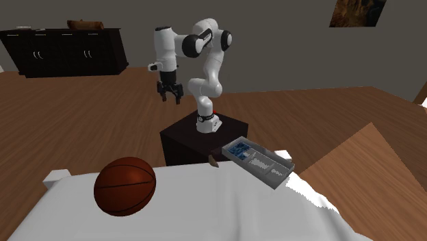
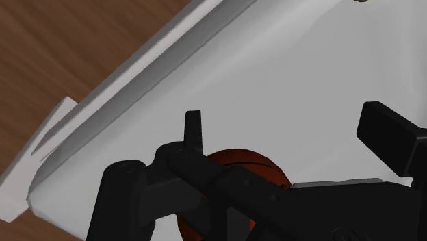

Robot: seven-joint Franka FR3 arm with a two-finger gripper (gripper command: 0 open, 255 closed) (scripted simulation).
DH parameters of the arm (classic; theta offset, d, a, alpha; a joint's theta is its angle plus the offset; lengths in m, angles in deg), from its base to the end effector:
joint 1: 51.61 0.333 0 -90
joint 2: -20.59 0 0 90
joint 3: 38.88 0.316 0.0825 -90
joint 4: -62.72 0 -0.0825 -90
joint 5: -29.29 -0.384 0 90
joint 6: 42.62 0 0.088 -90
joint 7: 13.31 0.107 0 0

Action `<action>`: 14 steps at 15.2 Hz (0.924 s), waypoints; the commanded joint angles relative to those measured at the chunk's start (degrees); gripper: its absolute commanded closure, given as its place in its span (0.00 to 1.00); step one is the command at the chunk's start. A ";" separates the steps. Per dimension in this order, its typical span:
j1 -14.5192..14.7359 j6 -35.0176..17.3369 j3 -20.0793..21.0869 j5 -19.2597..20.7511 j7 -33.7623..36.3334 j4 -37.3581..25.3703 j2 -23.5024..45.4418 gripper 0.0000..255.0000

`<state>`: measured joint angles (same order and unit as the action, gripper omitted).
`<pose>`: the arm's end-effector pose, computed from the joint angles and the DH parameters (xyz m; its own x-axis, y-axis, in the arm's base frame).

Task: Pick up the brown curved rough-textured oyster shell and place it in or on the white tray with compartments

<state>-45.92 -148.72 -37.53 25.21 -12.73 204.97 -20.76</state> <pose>0.3399 0.0487 0.5346 0.9921 0.0880 0.0895 0.0931 -0.9941 -0.0552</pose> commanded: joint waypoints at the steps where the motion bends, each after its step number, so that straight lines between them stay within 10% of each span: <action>1: 1.66 -3.18 0.08 -0.36 -2.96 0.67 3.10 0.00; 14: 12.94 -21.99 3.56 -4.09 -19.52 6.62 20.13 0.00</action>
<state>-33.72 -168.99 -34.10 21.35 -30.52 211.42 -2.49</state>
